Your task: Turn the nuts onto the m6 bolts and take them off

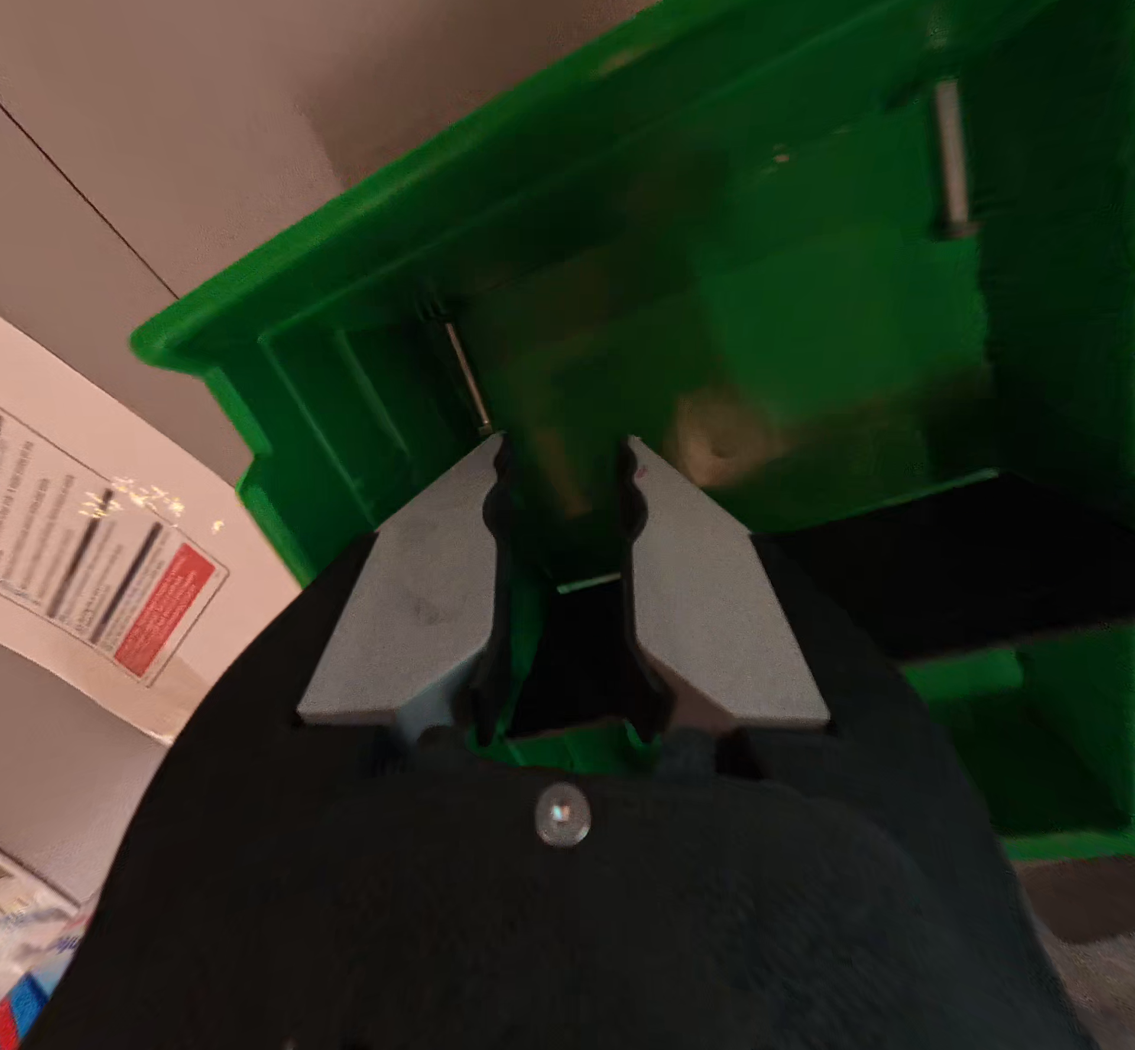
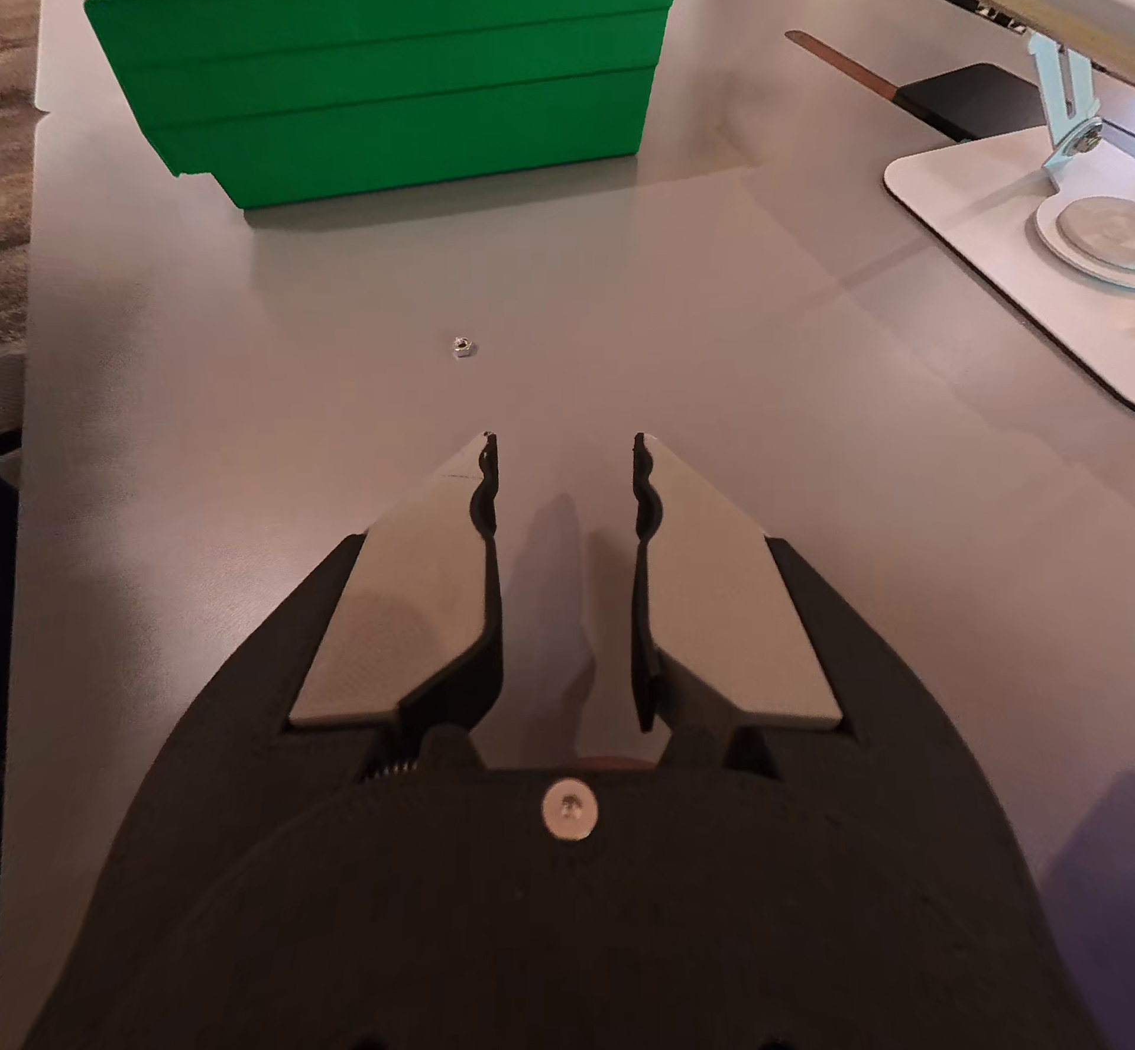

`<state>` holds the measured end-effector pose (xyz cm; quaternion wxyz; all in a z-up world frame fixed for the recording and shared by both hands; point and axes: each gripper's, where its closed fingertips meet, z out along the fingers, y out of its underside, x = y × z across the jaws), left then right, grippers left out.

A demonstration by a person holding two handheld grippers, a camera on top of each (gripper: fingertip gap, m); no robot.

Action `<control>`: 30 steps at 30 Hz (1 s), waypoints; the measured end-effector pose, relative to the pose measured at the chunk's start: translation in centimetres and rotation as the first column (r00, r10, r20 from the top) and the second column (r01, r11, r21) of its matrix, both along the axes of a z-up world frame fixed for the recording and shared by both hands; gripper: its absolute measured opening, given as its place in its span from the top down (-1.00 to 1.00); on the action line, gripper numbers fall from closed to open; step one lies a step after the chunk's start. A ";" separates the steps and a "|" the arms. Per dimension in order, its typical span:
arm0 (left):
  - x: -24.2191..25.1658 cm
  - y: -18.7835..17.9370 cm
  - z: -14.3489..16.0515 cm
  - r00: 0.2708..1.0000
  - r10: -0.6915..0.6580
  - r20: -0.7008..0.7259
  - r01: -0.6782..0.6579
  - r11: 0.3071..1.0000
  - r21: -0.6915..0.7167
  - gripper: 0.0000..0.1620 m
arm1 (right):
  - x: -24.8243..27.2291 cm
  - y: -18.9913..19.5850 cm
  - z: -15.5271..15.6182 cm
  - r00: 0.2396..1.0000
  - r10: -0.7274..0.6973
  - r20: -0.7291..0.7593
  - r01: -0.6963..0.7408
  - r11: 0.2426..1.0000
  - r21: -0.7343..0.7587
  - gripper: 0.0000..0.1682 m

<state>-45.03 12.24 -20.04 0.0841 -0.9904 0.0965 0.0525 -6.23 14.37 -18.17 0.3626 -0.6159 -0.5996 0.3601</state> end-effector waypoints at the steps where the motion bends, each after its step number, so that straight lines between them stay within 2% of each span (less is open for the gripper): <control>1: -0.7 0.2 -1.1 0.999 0.034 -0.001 -0.034 0.998 -0.043 0.54 | 0.0 -0.1 0.1 1.000 0.003 0.000 -0.003 1.000 0.001 0.51; 2: -1.3 0.6 -1.8 0.998 0.063 -0.014 -0.063 0.996 -0.066 0.57 | 0.1 -0.2 0.2 1.000 0.006 -0.002 -0.006 1.000 0.001 0.51; 3: -1.6 1.0 -2.2 0.997 0.074 -0.023 -0.075 0.995 -0.067 0.70 | 0.1 -0.4 0.4 1.000 0.012 -0.007 -0.012 1.000 -0.001 0.51; 7: -2.5 1.6 -2.7 0.991 0.081 -0.108 -0.088 0.994 -0.062 0.64 | 0.1 -1.4 1.4 0.998 0.042 -0.041 -0.042 0.999 -0.002 0.51; 12: -3.3 1.2 -3.0 0.973 0.090 -0.213 -0.112 0.989 -0.094 0.69 | 0.1 -2.6 2.0 0.995 0.076 -0.058 -0.076 0.997 0.011 0.51; 14: -3.1 1.0 -3.4 0.974 0.122 -0.191 -0.144 0.984 -0.106 0.77 | 0.0 -2.9 1.9 0.995 0.085 -0.052 -0.083 0.996 0.025 0.51; 18: -3.3 0.8 -3.5 0.970 0.168 -0.177 -0.190 0.975 -0.115 0.78 | 0.0 -3.0 1.7 0.996 0.084 -0.037 -0.081 0.995 0.063 0.52; 20: -2.9 0.9 -3.5 0.969 0.207 -0.134 -0.223 0.968 -0.113 0.73 | 0.0 -3.0 1.5 0.996 0.082 -0.030 -0.080 0.994 0.069 0.52; 22: -1.2 0.7 -3.4 0.976 0.218 -0.011 -0.218 0.968 -0.123 0.49 | 0.0 -2.9 1.5 0.996 0.078 -0.030 -0.076 0.994 0.074 0.52; 25: -0.6 0.1 -3.3 0.973 0.227 0.046 -0.221 0.969 -0.106 0.58 | 0.1 -2.7 1.6 0.997 0.071 -0.035 -0.068 0.994 0.080 0.53; 27: -0.1 -0.2 -3.2 0.973 0.220 0.076 -0.213 0.973 -0.088 0.49 | 0.1 -2.7 1.7 0.997 0.071 -0.038 -0.068 0.995 0.076 0.53; 30: -0.2 0.4 -2.5 0.968 0.228 0.104 -0.227 0.974 -0.026 0.51 | 0.1 -2.9 1.5 0.996 0.077 -0.034 -0.074 0.995 0.071 0.53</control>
